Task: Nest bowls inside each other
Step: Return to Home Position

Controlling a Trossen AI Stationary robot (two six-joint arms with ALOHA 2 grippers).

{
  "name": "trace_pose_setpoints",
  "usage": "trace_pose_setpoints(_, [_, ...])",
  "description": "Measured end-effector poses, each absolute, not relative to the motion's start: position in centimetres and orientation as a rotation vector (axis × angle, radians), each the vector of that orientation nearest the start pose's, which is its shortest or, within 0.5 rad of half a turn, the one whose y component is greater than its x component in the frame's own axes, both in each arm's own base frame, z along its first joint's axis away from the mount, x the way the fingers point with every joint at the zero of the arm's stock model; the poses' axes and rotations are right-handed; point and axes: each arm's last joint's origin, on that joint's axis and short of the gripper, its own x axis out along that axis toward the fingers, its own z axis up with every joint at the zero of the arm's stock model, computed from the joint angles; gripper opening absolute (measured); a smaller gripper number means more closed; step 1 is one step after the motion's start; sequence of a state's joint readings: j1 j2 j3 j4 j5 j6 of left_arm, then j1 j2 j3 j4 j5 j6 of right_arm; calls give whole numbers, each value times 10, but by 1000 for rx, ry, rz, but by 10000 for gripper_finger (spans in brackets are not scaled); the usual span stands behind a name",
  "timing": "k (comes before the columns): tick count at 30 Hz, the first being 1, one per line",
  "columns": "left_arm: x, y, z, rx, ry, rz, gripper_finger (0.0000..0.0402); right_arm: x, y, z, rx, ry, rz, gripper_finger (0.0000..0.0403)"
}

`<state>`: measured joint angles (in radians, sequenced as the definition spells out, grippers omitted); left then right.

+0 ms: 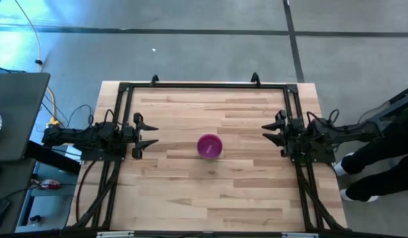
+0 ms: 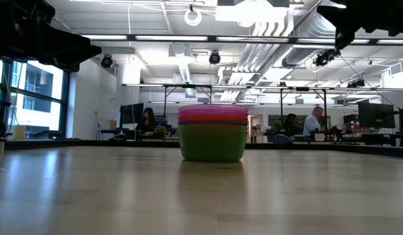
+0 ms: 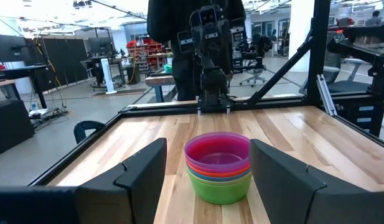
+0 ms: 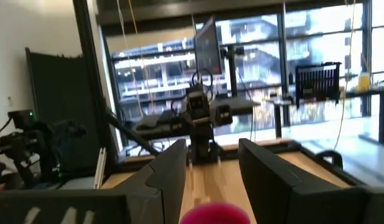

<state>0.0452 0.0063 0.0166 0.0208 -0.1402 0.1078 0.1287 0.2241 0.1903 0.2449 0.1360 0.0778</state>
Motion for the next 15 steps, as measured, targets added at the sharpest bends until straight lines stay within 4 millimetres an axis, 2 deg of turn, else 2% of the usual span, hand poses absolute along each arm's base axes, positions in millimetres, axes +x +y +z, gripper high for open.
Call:
trace_pose_setpoints(8, [96,8,171,106,-21,187,216,103,9,204,70,-376,-10,140])
trace_pose_setpoints(15, [96,8,171,106,-21,187,216,104,9,204,44,-376,-19,140])
